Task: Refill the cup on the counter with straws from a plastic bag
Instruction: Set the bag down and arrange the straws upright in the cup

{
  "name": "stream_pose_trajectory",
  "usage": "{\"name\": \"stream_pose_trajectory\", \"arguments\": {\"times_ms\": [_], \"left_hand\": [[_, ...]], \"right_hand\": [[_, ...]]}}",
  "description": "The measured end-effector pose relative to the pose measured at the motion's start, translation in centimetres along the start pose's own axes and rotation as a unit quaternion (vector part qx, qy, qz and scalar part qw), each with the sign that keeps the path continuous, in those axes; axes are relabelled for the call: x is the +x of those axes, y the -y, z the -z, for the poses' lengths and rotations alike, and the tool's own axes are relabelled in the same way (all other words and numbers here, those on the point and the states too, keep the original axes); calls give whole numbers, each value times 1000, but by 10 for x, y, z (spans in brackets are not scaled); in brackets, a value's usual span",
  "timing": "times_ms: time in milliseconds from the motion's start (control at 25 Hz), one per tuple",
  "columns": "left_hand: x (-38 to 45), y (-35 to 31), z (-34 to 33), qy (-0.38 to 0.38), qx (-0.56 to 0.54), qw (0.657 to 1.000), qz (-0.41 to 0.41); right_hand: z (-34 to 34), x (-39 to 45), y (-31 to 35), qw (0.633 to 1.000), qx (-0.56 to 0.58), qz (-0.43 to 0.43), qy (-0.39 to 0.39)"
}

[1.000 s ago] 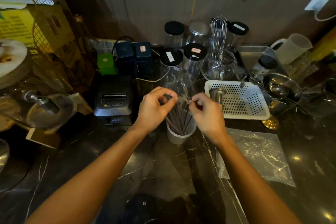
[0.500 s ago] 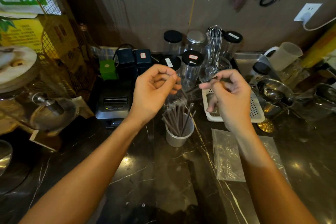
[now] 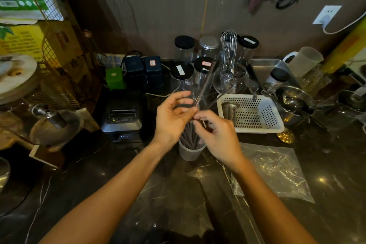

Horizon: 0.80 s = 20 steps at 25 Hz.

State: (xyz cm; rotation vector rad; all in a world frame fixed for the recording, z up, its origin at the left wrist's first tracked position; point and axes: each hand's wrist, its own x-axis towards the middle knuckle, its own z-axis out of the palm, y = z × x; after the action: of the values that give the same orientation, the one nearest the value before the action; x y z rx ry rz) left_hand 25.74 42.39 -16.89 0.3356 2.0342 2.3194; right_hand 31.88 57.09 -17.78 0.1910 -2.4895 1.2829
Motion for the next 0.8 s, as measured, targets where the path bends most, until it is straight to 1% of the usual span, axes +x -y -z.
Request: {"name": "stream_pose_trajectory", "arguments": {"times_ms": [120, 280, 440, 560, 680, 760, 800], "left_hand": [[-4, 14, 3, 26, -17, 998, 61], [-2, 25, 10, 71, -27, 992, 102], [0, 31, 15, 104, -38, 982, 154], [1, 34, 17, 133, -20, 975, 178], [0, 33, 20, 179, 0, 965, 189], [-4, 34, 18, 195, 8, 961, 195], [-6, 35, 17, 184, 14, 964, 193]], "right_hand": [[-4, -3, -9, 999, -29, 12, 22], [-3, -2, -16, 995, -76, 17, 60], [-5, 0, -19, 991, -94, 34, 84], [-4, -2, -23, 991, -102, 31, 81], [-3, -3, -25, 994, -91, -7, 65], [-3, -3, -24, 994, -44, -80, 52], [-3, -1, -23, 991, 1, -130, 43]]}}
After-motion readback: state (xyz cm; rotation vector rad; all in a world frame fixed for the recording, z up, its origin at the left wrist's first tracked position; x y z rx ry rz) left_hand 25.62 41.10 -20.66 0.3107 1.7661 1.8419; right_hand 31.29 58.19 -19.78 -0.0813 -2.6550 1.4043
